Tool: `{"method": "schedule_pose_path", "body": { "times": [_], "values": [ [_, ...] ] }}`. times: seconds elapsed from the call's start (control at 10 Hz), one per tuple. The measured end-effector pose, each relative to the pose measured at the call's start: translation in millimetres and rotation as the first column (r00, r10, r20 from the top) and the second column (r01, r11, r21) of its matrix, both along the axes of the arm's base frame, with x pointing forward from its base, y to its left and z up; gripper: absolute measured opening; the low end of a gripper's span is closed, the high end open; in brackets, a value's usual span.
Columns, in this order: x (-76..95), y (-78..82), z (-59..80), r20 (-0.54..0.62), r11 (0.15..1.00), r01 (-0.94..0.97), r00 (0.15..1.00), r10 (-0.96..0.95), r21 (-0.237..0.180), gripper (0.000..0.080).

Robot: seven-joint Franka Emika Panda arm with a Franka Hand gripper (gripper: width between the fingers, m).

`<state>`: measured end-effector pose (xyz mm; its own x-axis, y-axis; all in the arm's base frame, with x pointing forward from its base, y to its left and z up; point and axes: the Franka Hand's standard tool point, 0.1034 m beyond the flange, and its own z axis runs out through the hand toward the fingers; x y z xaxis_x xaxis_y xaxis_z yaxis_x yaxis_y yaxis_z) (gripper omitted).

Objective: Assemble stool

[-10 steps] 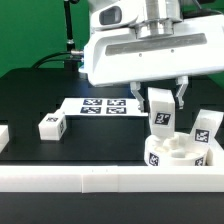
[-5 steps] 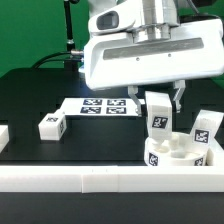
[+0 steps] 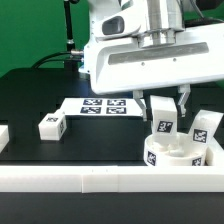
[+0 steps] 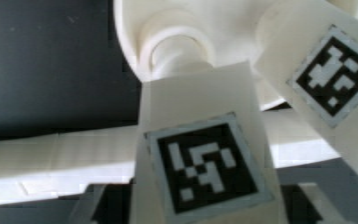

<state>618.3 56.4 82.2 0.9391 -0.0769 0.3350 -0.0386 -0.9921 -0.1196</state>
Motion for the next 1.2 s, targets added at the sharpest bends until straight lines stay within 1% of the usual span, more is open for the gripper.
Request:
{"method": "schedule_pose_path", "body": {
  "times": [0.1,0.4,0.6,0.7,1.0,1.2],
  "values": [
    [0.7,0.0,-2.3,0.009,1.0,0.001,1.0,-0.001,-0.004,0.0324],
    [3.7,-2.7,-2.3,0.073,1.0,0.007,0.997,-0.005,-0.026,0.0324],
    [1.4,-6.6,-4.7,0.163,0.998,0.019,0.987,-0.01,-0.057,0.0324],
    [0.4,-5.3,-5.0,0.194,0.998,0.028,0.981,-0.015,-0.062,0.0324],
    [0.7,1.8,-4.3,0.194,0.998,0.037,0.981,-0.026,-0.053,0.0324],
    [0.7,0.5,-4.6,0.195,0.998,0.038,0.98,-0.027,-0.054,0.0324]
  ]
}}
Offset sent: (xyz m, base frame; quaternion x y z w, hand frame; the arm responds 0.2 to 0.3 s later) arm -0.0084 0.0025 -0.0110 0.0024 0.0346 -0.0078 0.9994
